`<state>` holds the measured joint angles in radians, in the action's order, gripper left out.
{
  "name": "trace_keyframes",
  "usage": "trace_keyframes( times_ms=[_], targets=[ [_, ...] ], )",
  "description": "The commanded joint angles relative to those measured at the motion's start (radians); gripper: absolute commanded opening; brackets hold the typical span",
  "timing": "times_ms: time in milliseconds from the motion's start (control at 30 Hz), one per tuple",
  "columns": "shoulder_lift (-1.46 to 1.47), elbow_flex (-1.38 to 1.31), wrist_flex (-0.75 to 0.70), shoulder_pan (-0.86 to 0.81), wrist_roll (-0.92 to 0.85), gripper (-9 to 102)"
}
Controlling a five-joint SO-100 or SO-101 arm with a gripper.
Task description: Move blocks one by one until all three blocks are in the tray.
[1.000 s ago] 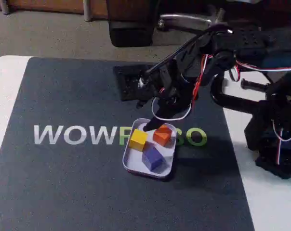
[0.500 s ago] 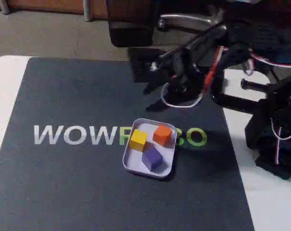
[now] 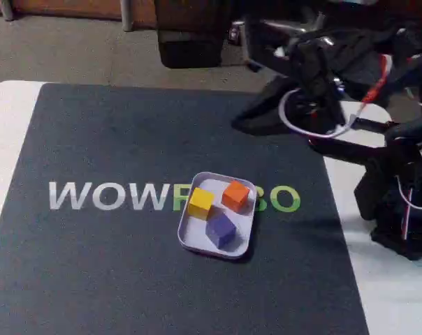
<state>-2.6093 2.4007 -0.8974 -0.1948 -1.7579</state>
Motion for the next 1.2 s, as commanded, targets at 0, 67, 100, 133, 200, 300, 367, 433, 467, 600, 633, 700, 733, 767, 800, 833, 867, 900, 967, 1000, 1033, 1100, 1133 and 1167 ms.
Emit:
trace_keyframes(
  times_ms=[0, 67, 100, 133, 200, 300, 367, 433, 467, 600, 633, 700, 733, 767, 800, 833, 867, 900, 967, 1000, 1033, 1100, 1133, 1167],
  targets=[
    [-0.155, 0.067, -0.046, 0.009, 0.032, -8],
    [-0.307, 0.181, -0.058, 0.02, 0.02, -8],
    [-0.4, 0.245, -0.067, 0.023, 0.012, -8],
    [-0.502, 0.304, -0.095, 0.028, -0.002, -8],
    [-0.701, 0.373, -0.212, 0.046, -0.026, -8],
    [-0.699, 0.371, -0.302, 0.037, -0.037, -8],
    [-0.699, 0.388, -0.304, 0.031, -0.034, -8],
    [-0.699, 0.402, -0.302, 0.029, -0.029, -8],
    [-0.699, 0.41, -0.304, 0.029, -0.034, -8],
    [-0.699, 0.457, -0.304, 0.029, -0.026, -8],
    [-0.699, 0.471, -0.304, 0.029, -0.026, -8],
    [-0.699, 0.497, -0.304, 0.031, -0.035, -8],
    [-0.699, 0.509, -0.304, 0.031, -0.038, -8],
    [-0.699, 0.52, -0.302, 0.031, -0.04, -8],
    [-0.699, 0.529, -0.304, 0.031, -0.043, -8],
    [-0.699, 0.548, -0.302, 0.031, -0.049, -8],
    [-0.699, 0.565, -0.299, 0.029, -0.058, -8],
    [-0.699, 0.58, -0.299, 0.025, -0.077, -8],
    [-0.699, 0.626, -0.301, 0.0, -0.149, -8],
    [-0.698, 0.652, -0.305, -0.014, -0.189, -8],
    [-0.698, 0.666, -0.305, -0.015, -0.199, -8],
    [-0.698, 0.696, -0.305, -0.015, -0.202, -8],
    [-0.698, 0.724, -0.305, -0.011, -0.204, -8],
    [-0.698, 0.755, -0.301, -0.009, -0.21, -8]
  ],
)
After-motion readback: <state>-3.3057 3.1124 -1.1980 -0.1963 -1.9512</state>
